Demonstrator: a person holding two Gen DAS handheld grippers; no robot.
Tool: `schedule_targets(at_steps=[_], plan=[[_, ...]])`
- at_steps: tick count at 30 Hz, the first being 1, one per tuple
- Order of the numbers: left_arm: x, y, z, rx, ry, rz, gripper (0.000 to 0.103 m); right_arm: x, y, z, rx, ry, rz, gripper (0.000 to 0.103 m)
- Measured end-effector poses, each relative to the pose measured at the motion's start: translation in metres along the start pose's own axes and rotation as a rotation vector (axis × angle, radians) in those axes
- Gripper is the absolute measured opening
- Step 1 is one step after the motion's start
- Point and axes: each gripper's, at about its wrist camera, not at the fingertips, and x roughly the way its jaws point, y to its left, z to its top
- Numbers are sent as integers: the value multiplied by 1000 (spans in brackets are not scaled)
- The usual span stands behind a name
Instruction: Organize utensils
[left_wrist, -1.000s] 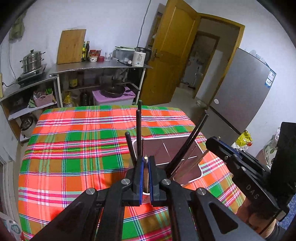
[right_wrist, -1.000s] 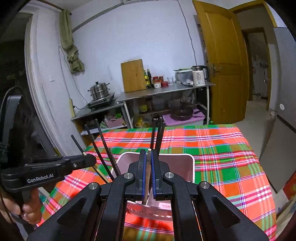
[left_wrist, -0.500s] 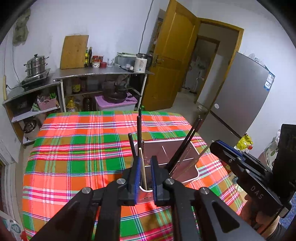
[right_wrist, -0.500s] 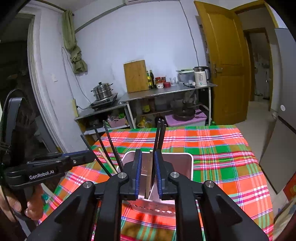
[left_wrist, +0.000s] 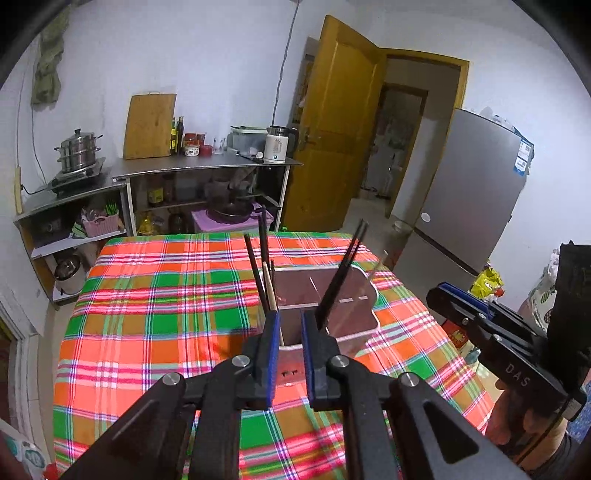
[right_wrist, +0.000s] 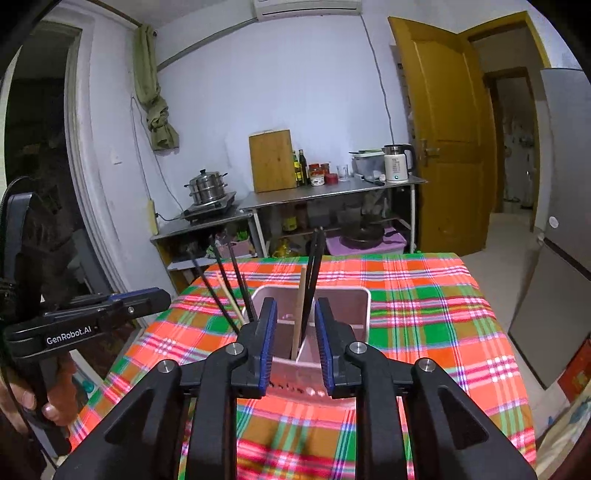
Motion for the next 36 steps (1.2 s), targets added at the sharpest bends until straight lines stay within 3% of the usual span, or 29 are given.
schedule_targets(at_steps=[16, 29, 36], plan=[[-25, -27, -77, -4, -66, 24, 11, -39, 12, -53, -15, -2, -27, 22], [-10, -30, -145, 28, -92, 54, 11, -39, 9, -120, -14, 51, -75, 22], [-6, -30, -167, 25, -100, 53, 11, -38, 6, -138, -15, 60, -99, 22]])
